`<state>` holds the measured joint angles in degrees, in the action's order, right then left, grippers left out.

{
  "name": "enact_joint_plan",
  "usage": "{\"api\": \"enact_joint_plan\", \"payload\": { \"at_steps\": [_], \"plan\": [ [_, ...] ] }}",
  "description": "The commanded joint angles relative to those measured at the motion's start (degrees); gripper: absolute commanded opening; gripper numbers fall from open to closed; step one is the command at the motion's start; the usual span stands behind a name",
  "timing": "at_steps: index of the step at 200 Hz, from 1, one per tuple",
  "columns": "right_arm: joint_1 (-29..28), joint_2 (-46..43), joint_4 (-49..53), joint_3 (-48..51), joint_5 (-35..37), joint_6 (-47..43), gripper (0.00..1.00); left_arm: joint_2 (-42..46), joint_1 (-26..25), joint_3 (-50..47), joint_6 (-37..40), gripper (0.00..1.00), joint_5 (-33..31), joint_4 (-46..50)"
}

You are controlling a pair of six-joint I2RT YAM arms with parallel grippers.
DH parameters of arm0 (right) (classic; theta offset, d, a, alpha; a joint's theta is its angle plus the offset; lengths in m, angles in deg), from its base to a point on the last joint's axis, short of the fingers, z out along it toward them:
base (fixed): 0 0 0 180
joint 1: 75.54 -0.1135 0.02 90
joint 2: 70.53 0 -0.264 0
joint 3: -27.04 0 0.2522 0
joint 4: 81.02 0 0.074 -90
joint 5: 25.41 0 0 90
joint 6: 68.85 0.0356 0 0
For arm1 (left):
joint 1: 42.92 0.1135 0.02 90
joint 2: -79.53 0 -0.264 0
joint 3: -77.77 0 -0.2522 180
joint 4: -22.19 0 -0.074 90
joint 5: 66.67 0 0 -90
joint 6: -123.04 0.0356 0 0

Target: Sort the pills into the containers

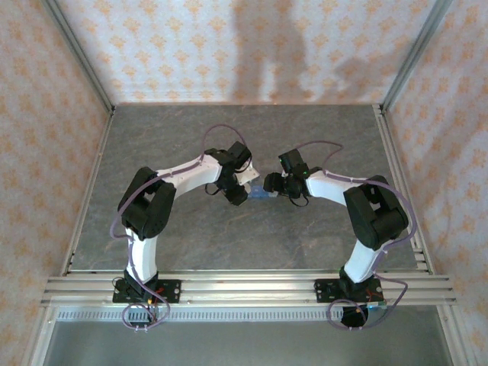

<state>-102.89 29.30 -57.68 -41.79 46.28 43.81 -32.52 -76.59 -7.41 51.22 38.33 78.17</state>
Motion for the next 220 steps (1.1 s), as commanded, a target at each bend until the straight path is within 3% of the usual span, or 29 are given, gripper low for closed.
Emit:
{"api": "enact_joint_plan", "payload": {
  "at_steps": [1,98,220],
  "plan": [
    [-0.4,1.1,-0.2,1.1,0.0,-0.2,0.67,-1.5,-1.0,2.1,1.6,0.00,-3.6,3.3],
    [-0.4,1.2,-0.2,1.4,0.0,-0.1,0.67,-2.6,-3.2,4.8,3.1,0.00,-9.1,5.8],
    [-0.4,1.3,-0.3,1.6,0.0,0.0,0.67,-3.9,-3.4,7.1,3.5,0.00,-10.8,7.9]
  ]
}}
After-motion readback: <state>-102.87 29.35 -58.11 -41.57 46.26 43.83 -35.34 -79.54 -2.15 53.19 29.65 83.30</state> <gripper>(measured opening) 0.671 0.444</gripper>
